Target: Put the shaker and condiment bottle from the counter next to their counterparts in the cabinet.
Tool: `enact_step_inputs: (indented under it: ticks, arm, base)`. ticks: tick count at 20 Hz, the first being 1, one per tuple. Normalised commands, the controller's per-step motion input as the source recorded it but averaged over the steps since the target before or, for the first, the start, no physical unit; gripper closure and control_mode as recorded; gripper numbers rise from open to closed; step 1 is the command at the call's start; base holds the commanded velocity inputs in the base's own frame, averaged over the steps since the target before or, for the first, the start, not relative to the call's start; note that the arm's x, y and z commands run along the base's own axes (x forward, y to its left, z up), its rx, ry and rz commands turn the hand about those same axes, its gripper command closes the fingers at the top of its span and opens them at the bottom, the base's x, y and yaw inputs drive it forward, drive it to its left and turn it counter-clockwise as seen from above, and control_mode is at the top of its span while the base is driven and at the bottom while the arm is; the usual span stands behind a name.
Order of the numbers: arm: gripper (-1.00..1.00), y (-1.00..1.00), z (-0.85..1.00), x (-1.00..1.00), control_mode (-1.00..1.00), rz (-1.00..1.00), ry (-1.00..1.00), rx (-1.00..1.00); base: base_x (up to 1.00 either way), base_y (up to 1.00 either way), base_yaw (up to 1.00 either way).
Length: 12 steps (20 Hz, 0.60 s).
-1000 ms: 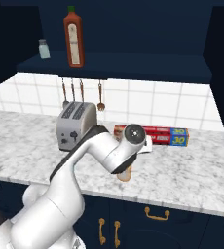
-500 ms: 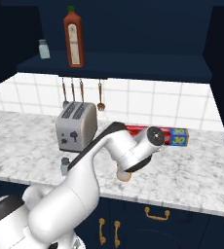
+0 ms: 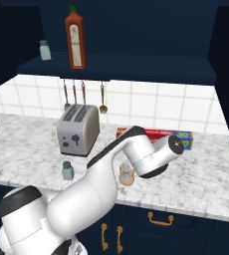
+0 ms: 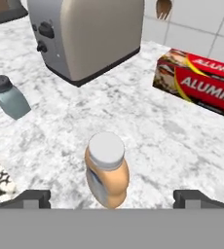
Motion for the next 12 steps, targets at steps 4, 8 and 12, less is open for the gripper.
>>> enact_step_inputs:
  ticks: [4, 8, 12]
  arm:
    - [-1.00, 0.00, -0.12, 0.00, -1.00, 0.19, -0.04, 0.00]
    - [-1.00, 0.00, -0.12, 0.00, -1.00, 0.18, -0.03, 0.00]
    - [-1.00, 0.00, -0.04, 0.00, -1.00, 0.10, -0.07, 0.00]
  base:
    - [0.00, 0.00, 0.00]
    - [0.00, 0.00, 0.00]
    - [0.00, 0.00, 0.00]
